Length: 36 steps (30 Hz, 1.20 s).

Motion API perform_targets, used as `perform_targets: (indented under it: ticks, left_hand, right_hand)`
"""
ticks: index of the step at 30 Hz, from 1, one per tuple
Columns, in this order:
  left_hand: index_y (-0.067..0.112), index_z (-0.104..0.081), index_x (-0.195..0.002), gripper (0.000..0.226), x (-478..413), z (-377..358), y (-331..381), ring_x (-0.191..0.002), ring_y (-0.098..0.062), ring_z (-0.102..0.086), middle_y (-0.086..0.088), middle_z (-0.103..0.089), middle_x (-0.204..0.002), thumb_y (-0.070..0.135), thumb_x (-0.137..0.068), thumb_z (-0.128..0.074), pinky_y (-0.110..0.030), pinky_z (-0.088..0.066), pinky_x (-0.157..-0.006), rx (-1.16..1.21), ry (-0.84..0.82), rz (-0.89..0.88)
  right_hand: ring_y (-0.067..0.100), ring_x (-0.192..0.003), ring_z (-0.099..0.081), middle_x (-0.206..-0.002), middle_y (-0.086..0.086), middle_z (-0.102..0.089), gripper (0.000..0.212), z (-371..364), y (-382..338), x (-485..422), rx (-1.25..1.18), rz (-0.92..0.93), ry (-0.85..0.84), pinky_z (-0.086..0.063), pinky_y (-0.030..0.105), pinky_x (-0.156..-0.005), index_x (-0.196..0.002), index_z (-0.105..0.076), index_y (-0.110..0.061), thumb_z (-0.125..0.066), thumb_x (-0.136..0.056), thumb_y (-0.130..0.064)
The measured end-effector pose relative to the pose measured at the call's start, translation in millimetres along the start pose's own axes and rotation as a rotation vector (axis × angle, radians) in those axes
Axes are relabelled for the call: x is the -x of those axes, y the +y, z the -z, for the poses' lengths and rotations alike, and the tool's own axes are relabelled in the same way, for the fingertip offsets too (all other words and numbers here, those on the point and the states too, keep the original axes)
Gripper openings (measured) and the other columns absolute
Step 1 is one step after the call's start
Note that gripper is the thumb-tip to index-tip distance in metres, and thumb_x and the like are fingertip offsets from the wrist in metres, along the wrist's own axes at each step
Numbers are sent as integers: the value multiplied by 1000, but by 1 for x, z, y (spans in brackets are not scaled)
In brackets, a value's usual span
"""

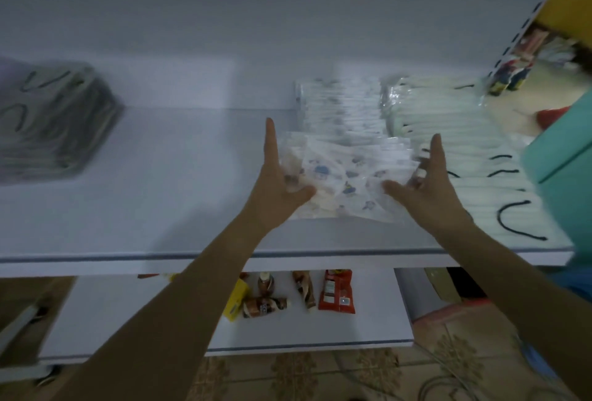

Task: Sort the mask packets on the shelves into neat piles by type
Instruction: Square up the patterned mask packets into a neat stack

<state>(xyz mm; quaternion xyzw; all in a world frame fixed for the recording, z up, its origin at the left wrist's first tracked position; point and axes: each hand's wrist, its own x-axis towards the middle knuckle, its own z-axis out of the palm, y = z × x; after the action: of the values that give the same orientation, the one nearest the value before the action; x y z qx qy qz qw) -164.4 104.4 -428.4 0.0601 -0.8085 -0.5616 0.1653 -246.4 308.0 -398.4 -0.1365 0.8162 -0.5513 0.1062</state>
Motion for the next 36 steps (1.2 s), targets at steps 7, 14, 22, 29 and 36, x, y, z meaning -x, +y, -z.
perform_targets:
  ticks: [7,14,22,29,36]
  left_hand:
    - [27,15,-145,111,-16,-36,-10,-138,-25,-18,-14,-9,-152,-2,-77,-67,-29,-21,-105,-162,-48,190]
    - [49,2,-134,90,14,-41,-10,-143,-20,15,-7,24,-153,45,-71,-63,-38,-5,-116,-397,-135,182]
    - [19,-40,-122,73,13,-52,-20,-138,-34,-20,-20,-15,-149,57,-68,-71,-49,-25,-110,-508,-36,184]
    - [28,-6,-147,96,17,-52,-22,-144,-20,15,-9,20,-155,56,-76,-65,-34,-3,-114,-434,-77,161]
    - [44,-5,-141,86,4,-54,-22,-141,-17,23,-4,36,-148,40,-82,-67,-30,-2,-114,-434,-122,132]
  right_hand:
    - [30,-144,-5,-156,11,-7,89,-1,13,-21,795,461,-76,-2,38,-115,-146,4,-13,-54,-82,-39]
    - [21,-144,13,-158,-3,11,78,-21,36,-33,1070,282,-338,12,41,-114,-148,6,-30,-14,-81,-65]
    - [25,-145,12,-157,7,9,95,-19,37,-32,1075,417,-316,18,36,-110,-150,-1,-21,-1,-64,-62]
    - [29,-143,-9,-154,15,-16,78,-10,58,-1,1031,654,-182,1,42,-115,-147,-16,-13,-24,-89,-66]
    - [22,-144,-2,-156,8,-13,85,-7,52,-7,957,478,-286,1,43,-114,-148,-21,-20,-13,-80,-71]
